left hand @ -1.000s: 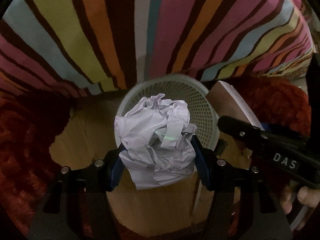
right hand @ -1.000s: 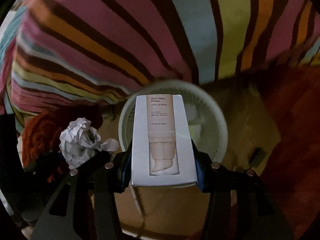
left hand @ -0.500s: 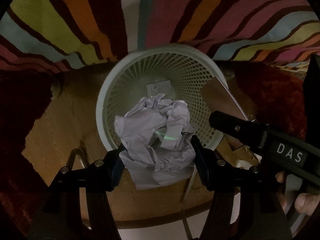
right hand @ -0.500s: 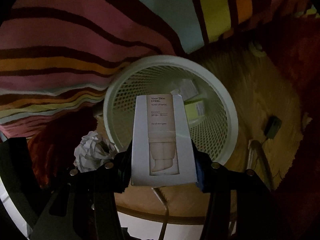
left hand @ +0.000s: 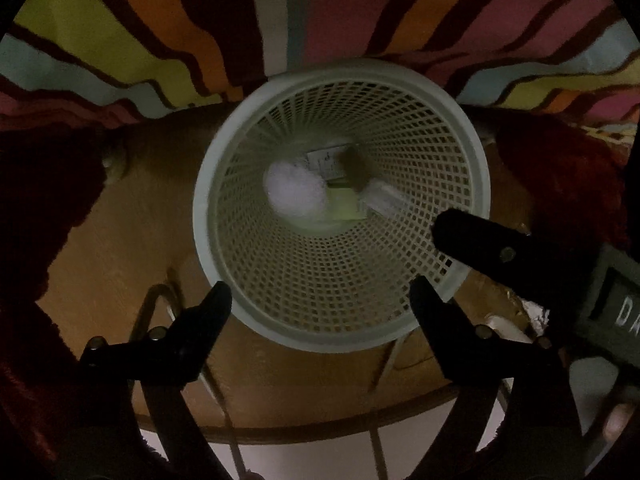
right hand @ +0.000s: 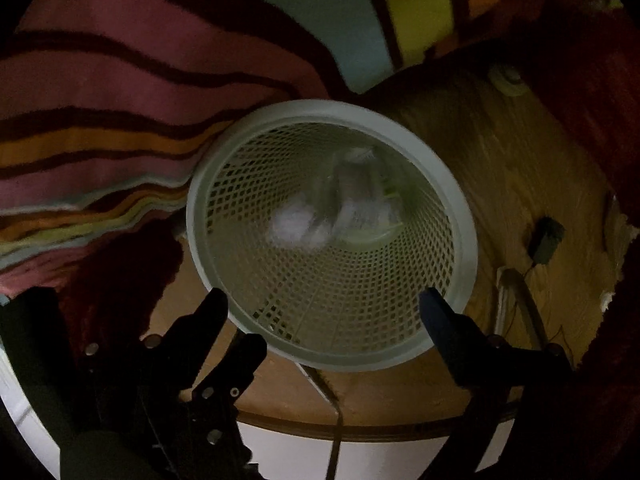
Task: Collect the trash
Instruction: 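Carry paper and white box over the wastebasket and open both tools, then raise both tools back toward the remaining trash on the bed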
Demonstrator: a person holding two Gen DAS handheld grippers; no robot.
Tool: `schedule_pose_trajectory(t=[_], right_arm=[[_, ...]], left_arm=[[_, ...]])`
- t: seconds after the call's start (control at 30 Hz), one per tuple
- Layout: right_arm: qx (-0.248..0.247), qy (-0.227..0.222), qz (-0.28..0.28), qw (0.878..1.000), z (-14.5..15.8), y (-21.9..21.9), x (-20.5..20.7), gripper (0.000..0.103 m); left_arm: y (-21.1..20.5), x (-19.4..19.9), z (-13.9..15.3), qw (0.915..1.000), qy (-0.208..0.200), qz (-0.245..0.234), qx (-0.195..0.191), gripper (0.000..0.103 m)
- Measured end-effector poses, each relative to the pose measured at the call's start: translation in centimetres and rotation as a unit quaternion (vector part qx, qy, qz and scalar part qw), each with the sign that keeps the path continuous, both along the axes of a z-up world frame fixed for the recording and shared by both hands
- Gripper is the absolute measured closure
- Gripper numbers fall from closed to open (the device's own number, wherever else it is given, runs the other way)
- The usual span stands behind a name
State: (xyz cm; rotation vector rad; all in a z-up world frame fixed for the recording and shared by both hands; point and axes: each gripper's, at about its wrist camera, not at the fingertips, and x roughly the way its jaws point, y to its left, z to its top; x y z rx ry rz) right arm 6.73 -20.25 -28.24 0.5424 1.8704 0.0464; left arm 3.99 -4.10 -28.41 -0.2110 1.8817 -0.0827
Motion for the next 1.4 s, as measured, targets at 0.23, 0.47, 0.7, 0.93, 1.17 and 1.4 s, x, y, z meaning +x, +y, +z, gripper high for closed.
schedule_pose_trajectory(t=[0.23, 0.47, 0.7, 0.93, 1.17, 1.4], right_arm=[[-0.004, 0.004, -0.011, 1.000, -0.3, -0.3, -0.3, 0.011], [-0.010, 0.010, -0.015, 1.000, -0.5, -0.6, -0.5, 0.011], [-0.013, 0.009, -0.024, 1.000, 0.1, -1.1, -0.4, 0.011], [-0.016, 0.000, -0.025, 1.000, 0.9, -1.1, -0.6, 0.011], [-0.010, -0.022, -0.013, 1.000, 2.7, -0.9, -0.8, 0.011], [-0.001, -0.083, 0.021, 0.996, 7.4, -0.3, -0.7, 0.011]], left_arm=[[0.5, 0.0, 0.0, 1.0000, 0.001, 0.010, 0.000, 0.015], [0.8, 0.1, 0.4, 0.9998, -0.004, 0.021, 0.005, 0.015], [1.7, 0.0, 0.7, 0.9991, -0.007, 0.041, 0.006, 0.015], [2.0, -0.1, 1.6, 0.9987, -0.022, 0.046, 0.008, 0.015], [2.7, -0.5, 3.5, 0.9974, -0.045, 0.056, 0.010, 0.015], [3.3, -0.7, 8.1, 0.9923, -0.112, 0.048, 0.019, 0.015]])
